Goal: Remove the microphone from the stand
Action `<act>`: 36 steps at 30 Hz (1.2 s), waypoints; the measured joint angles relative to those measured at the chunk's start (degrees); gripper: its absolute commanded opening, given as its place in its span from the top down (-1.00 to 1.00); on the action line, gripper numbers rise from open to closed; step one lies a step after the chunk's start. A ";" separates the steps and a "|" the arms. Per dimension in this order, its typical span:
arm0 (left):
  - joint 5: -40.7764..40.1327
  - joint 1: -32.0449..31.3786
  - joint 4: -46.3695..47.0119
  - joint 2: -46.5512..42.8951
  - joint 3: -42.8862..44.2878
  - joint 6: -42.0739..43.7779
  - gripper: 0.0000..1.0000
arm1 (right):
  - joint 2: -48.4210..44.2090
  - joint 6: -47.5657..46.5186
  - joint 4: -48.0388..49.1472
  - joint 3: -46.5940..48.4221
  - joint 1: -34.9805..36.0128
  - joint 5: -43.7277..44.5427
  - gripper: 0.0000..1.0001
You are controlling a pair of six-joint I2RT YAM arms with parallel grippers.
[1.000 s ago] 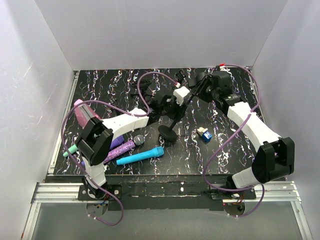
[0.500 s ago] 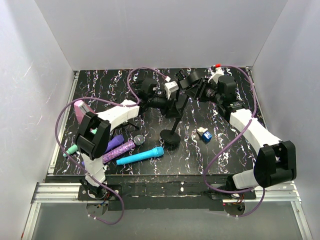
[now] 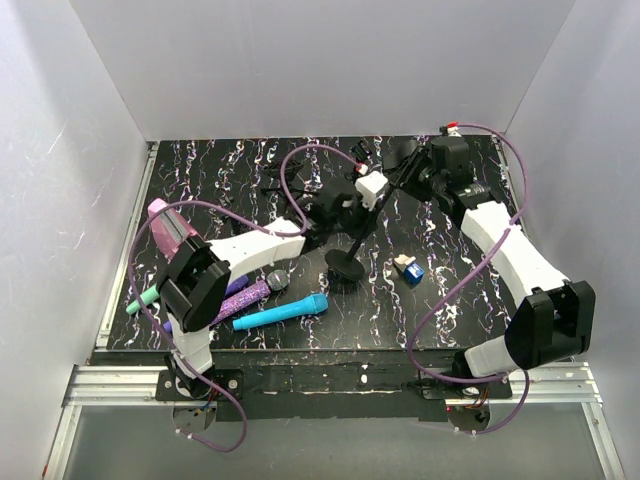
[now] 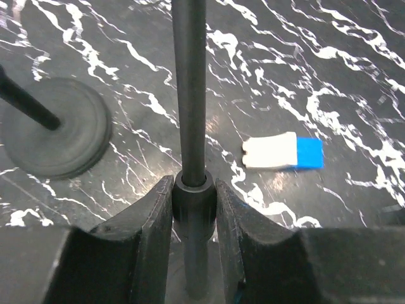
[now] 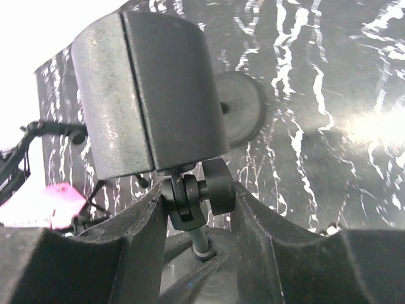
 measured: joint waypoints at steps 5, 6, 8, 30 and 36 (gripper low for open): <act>-17.09 -4.83 0.68 -0.28 0.37 1.29 0.98 | 2.14 5.81 -9.31 5.68 0.98 8.55 0.97; -16.98 -4.66 0.17 -0.28 0.31 2.01 0.74 | 2.67 6.45 -9.38 5.64 1.16 8.85 0.97; -15.02 -3.82 -0.24 -0.15 -0.31 3.34 0.14 | 3.48 6.75 -7.69 4.39 1.29 8.50 0.97; 36.85 9.62 -3.93 6.82 5.22 0.15 -0.21 | 1.77 -7.67 15.65 -8.20 -3.19 -14.67 0.97; 35.43 6.19 1.05 7.67 4.61 -5.14 0.58 | 1.49 -7.78 15.04 -8.20 -3.19 -14.95 0.97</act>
